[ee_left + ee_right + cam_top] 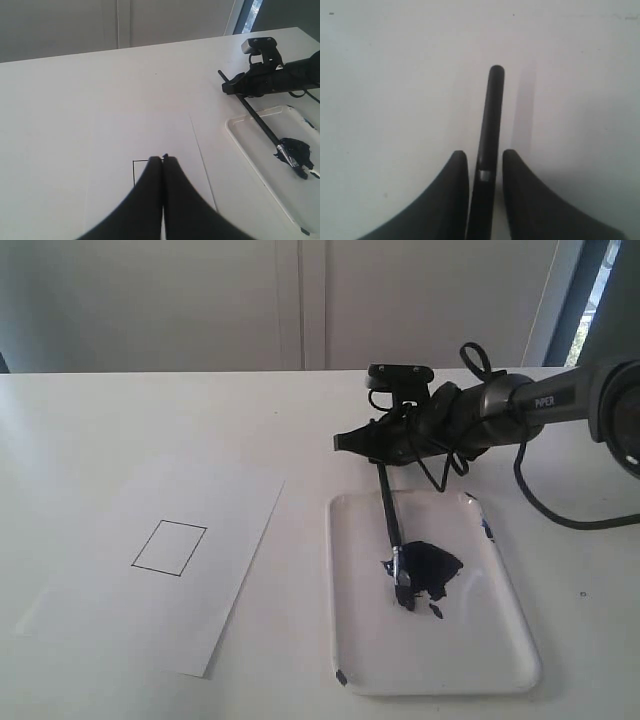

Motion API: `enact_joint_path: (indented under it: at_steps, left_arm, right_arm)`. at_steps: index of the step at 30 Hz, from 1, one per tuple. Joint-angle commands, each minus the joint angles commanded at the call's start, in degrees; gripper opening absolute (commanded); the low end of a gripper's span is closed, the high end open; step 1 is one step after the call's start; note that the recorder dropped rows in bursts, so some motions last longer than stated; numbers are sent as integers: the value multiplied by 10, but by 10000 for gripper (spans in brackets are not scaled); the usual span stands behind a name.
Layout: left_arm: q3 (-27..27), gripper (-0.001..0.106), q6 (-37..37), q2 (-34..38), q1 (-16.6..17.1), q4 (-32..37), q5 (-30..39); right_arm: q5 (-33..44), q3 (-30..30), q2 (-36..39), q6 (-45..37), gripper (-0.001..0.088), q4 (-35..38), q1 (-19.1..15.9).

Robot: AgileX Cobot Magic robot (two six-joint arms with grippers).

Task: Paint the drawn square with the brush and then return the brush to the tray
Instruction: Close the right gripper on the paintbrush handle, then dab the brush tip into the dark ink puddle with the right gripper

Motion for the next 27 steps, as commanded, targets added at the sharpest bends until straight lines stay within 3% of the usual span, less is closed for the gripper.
enact_joint_path:
  at_steps: [3,15,21,27]
  left_arm:
    - [0,0,0,0,0,0,0]
    - [0,0,0,0,0,0,0]
    - [0,0,0,0,0,0,0]
    - [0,0,0,0,0,0,0]
  right_arm:
    - [0,0,0,0,0,0,0]
    - [6,-1,-1,4,0,0,0]
    - [71,-46,-2,8,0,6,0]
    - [79,-58,-22,28,0,6,1]
